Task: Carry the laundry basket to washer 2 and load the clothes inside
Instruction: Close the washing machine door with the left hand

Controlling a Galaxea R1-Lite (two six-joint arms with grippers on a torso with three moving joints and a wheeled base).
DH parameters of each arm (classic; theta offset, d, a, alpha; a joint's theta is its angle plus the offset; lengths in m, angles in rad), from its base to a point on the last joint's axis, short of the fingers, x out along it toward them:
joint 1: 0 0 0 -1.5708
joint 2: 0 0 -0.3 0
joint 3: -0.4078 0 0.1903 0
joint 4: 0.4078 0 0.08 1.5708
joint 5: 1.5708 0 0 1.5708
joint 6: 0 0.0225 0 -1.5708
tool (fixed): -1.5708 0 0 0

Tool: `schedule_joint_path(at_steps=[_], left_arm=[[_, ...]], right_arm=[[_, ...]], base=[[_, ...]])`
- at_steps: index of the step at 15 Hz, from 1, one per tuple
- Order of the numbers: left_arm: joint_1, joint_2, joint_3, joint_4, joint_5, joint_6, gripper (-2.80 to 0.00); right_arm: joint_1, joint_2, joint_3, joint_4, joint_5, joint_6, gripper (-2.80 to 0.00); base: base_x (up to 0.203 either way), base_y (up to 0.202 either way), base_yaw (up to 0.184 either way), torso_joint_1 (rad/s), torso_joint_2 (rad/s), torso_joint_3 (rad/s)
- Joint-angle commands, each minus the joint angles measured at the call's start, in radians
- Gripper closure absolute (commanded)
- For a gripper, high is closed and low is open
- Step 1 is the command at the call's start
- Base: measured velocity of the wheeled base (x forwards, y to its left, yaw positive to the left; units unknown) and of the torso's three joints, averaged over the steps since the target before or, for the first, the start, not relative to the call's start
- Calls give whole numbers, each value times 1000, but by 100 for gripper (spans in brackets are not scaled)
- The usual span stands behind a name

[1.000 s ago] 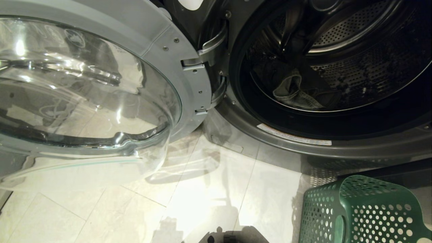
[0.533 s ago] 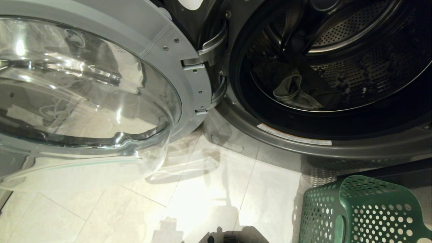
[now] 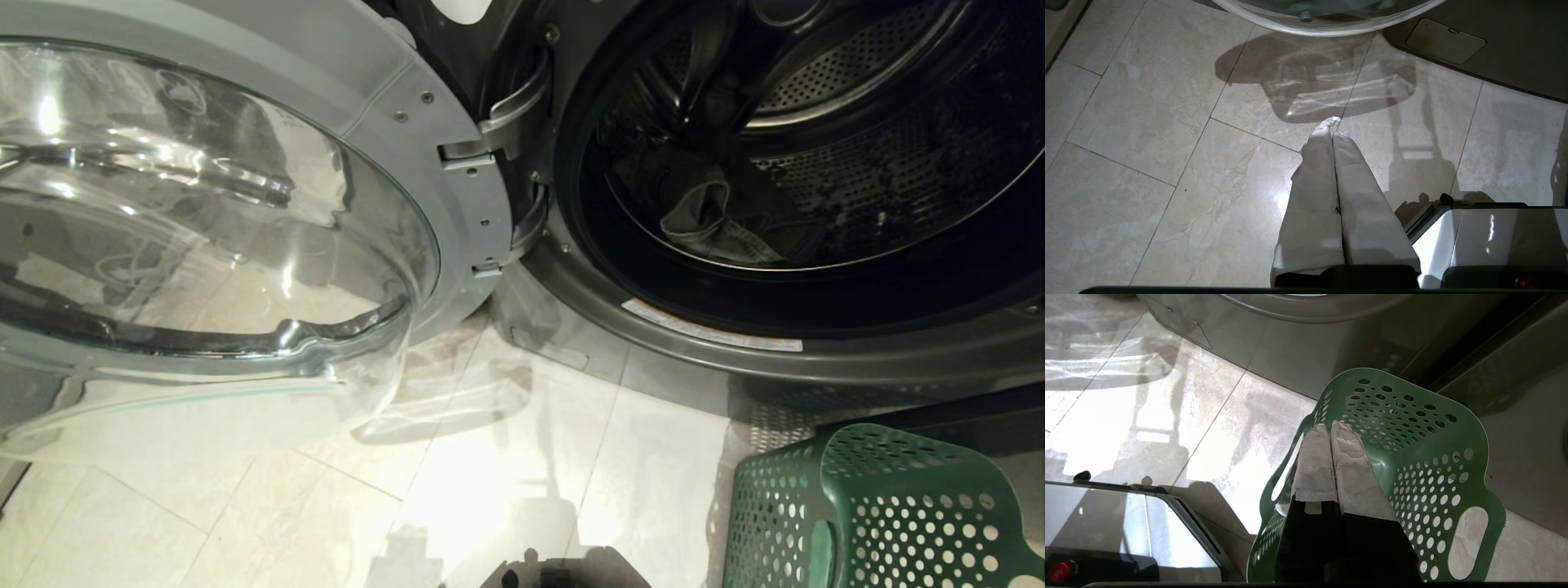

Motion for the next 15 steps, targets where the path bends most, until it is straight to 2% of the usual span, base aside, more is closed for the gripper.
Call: schedule_joint_path(at_steps=[1,15], left_arm=[[0,0,2,0,0,0,0],[1,0,2,1,0,-2,0]], right_arm=[[0,2,1,0,4,0,0],[0,2,1,2,-4,3,0]], base=[[0,0,0,0,0,0],[0,0,0,0,0,0]])
